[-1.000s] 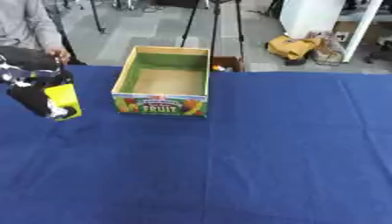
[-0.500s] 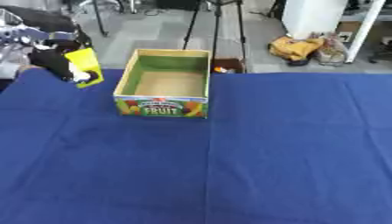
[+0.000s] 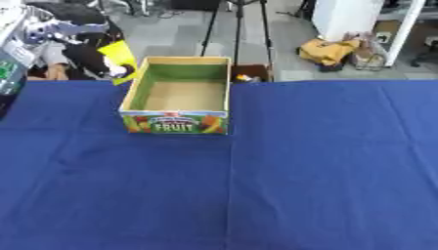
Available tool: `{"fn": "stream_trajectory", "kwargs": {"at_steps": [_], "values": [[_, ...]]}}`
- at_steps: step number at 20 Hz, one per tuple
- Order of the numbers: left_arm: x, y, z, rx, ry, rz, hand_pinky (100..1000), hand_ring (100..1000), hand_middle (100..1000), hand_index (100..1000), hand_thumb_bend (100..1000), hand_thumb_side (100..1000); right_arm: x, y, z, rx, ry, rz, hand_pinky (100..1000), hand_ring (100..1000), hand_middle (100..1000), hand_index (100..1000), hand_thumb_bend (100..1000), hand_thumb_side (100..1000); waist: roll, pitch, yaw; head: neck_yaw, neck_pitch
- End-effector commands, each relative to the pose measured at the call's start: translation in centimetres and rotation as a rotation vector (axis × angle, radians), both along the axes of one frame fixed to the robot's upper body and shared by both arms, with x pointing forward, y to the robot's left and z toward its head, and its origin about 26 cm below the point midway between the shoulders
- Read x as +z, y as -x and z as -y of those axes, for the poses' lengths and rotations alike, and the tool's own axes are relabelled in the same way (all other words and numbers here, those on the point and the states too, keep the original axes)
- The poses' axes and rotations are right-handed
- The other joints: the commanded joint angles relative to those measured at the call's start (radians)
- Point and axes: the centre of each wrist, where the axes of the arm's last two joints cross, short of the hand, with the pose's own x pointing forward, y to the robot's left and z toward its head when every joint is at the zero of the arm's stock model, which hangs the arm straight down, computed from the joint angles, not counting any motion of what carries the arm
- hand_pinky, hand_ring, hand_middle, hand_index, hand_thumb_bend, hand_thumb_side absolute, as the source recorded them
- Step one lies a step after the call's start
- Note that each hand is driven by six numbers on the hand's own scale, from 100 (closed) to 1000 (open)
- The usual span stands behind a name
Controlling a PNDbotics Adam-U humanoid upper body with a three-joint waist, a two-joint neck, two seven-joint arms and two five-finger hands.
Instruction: Pick up objects on the table and place them in the box.
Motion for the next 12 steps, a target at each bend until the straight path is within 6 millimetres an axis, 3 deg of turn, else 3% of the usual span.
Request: {"fn": "stream_trajectory", "kwargs": {"at_steps": [1, 12], "values": [[1.6, -0.4, 0.1, 0.031, 0.04, 0.071, 297, 375, 349, 542, 100, 644, 1.1, 0.4, 0.0, 0.012, 0.017, 0.045, 771, 855, 741, 866, 100, 979, -0.001, -0.01, -0.008, 0.014, -0.028], [1.1, -2.7, 0.6, 0.101, 0.069, 0.179, 284, 362, 339, 531, 100, 648, 1.7, 0.5, -0.2, 0.026, 0.016, 0.065, 769, 856, 738, 866, 100, 981, 0.008, 0.035, -0.038, 0.048, -0.07]]}}
